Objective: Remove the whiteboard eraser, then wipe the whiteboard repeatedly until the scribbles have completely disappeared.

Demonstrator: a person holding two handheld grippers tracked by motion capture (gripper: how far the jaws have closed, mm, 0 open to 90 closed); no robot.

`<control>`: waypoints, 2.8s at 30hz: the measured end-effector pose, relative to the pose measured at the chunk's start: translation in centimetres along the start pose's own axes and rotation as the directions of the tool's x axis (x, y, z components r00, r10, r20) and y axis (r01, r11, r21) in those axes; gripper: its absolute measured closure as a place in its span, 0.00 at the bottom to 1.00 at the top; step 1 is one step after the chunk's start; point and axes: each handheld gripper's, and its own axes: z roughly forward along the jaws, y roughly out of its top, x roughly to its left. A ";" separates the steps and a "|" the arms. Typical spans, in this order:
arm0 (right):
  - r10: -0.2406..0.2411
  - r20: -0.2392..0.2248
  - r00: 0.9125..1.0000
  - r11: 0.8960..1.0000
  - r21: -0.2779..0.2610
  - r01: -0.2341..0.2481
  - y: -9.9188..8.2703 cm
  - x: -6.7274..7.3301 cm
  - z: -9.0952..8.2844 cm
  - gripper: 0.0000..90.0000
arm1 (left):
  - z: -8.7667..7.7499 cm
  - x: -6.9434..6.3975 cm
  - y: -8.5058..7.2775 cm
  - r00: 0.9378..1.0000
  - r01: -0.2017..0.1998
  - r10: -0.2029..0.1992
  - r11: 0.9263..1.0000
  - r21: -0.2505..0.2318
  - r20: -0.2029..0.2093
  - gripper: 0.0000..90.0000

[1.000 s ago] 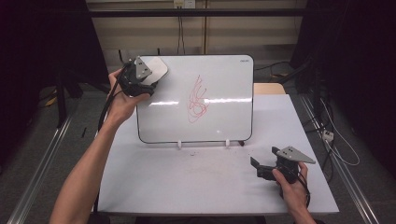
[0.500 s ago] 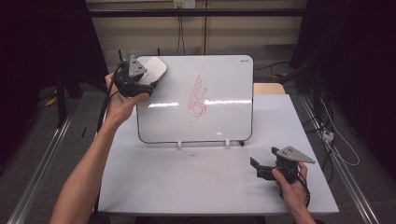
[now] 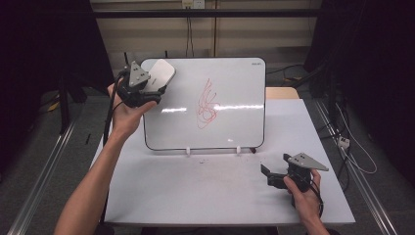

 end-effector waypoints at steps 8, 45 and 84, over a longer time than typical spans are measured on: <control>0.008 0.001 1.000 1.000 -0.001 -0.008 -0.2 -0.1 -0.2 0.05 | -0.7 -1.0 -1.4 0.999 0.032 -0.032 0.999 0.001 0.013 0.35; -0.016 -0.016 1.000 1.000 -0.013 0.015 -0.1 -0.1 -0.4 0.05 | 2.0 -6.8 1.7 0.998 -0.017 0.018 1.000 -0.009 0.068 0.35; -0.018 -0.032 0.999 1.000 0.002 0.018 -0.2 -0.1 -0.2 0.05 | 7.9 -8.0 3.2 0.980 -0.176 0.179 0.984 0.035 -0.083 0.35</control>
